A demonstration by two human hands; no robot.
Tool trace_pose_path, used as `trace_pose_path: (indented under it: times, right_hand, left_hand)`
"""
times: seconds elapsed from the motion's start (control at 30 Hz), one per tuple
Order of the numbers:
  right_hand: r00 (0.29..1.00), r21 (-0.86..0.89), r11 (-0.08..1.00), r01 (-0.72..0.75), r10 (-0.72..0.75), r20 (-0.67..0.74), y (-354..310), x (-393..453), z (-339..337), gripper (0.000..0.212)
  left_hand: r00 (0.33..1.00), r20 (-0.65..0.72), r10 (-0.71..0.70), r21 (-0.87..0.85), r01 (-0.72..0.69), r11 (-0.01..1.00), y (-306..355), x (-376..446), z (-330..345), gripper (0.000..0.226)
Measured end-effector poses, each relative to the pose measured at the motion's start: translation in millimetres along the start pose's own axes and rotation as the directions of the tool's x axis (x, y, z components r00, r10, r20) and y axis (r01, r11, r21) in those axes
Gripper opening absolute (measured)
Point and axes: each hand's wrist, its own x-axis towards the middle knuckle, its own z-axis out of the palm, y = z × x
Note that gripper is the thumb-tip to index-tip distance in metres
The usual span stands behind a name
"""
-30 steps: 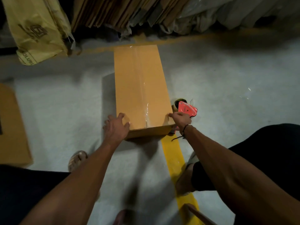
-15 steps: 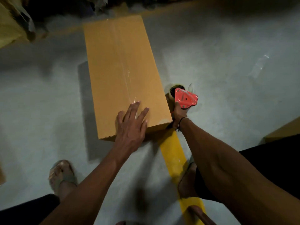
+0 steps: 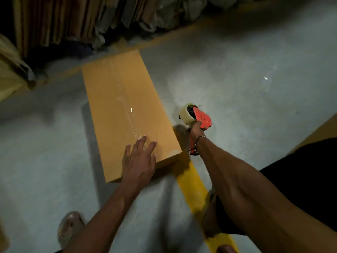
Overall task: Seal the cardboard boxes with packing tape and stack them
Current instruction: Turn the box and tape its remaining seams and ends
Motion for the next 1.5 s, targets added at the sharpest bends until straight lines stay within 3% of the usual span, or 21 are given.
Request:
trace_pose_path:
  times: [0.1,0.27,0.37,0.5,0.6,0.67,0.77,0.83,0.93,1.03,1.1,1.2,1.33,1.5]
  right_hand:
    - [0.996,-0.146,0.985,0.089,-0.09,-0.003,-35.2,-73.8,-30.7,0.102]
    - [0.955,-0.365,0.884,0.293,-0.287,0.073,-89.5,-147.6,-79.1,0.133]
    - [0.897,-0.298,0.861,0.412,-0.325,0.301,-108.3,-224.1,-92.1,0.105]
    - [0.743,-0.201,0.851,0.485,-0.28,0.608,-104.0,-319.6,-107.8,0.092]
    - [0.673,-0.183,0.858,0.48,-0.227,0.704,-81.3,-372.6,-118.2,0.091]
    - [0.641,-0.175,0.861,0.478,-0.205,0.74,-64.8,-396.6,-122.5,0.092]
    - [0.616,-0.195,0.855,0.481,-0.171,0.769,-46.9,-416.8,-126.6,0.096]
    - [0.593,-0.203,0.836,0.51,-0.171,0.787,-38.8,-423.2,-128.9,0.106]
    - [0.569,-0.201,0.829,0.522,-0.163,0.806,-30.8,-426.2,-129.8,0.111]
    - [0.549,-0.194,0.829,0.525,-0.155,0.821,-30.5,-430.6,-127.8,0.114]
    - [0.536,-0.181,0.838,0.514,-0.149,0.831,-29.9,-431.6,-126.8,0.112]
    - [0.514,-0.17,0.852,0.495,-0.129,0.848,-28.5,-427.9,-126.3,0.114]
    - [0.517,-0.157,0.865,0.477,-0.132,0.845,-30.2,-419.4,-124.6,0.094]
    - [0.497,-0.115,0.88,0.461,-0.149,0.855,-33.1,-417.3,-124.0,0.09]
  left_hand:
    - [0.997,0.074,-0.024,-0.002,0.025,1.0,5.8,1.9,-28.4,0.043]
    - [0.989,0.042,-0.141,-0.171,0.146,0.974,24.2,-12.0,-102.1,0.033]
    - [0.984,0.006,-0.178,-0.309,0.171,0.935,31.2,-43.4,-147.4,0.026]
    - [0.972,-0.031,-0.232,-0.439,0.196,0.877,28.9,-99.1,-185.3,0.024]
    - [0.922,0.068,-0.382,-0.667,0.327,0.669,26.4,-132.4,-199.4,0.028]
    - [0.866,0.199,-0.459,-0.821,0.403,0.404,24.9,-150.6,-201.3,0.025]
    - [0.799,0.37,-0.474,-0.909,0.416,-0.009,26.4,-176.9,-206.4,0.02]
    - [0.813,0.427,-0.395,-0.904,0.389,-0.177,28.4,-190.4,-208.6,0.031]
    - [0.863,0.449,-0.231,-0.876,0.373,-0.306,30.9,-204.0,-205.4,0.053]
    - [0.901,0.404,-0.159,-0.841,0.298,-0.451,33.8,-210.5,-201.5,0.062]
    - [0.909,0.386,-0.156,-0.817,0.258,-0.517,32.1,-211.3,-199.7,0.048]
    - [0.9,0.407,-0.154,-0.811,0.279,-0.514,28.3,-210.0,-201.6,0.014]
    - [0.876,0.458,-0.151,-0.769,0.305,-0.562,29.7,-209.9,-202.1,0.018]
    - [0.861,0.478,-0.177,-0.669,0.226,-0.708,29.5,-204.9,-197.0,0.036]
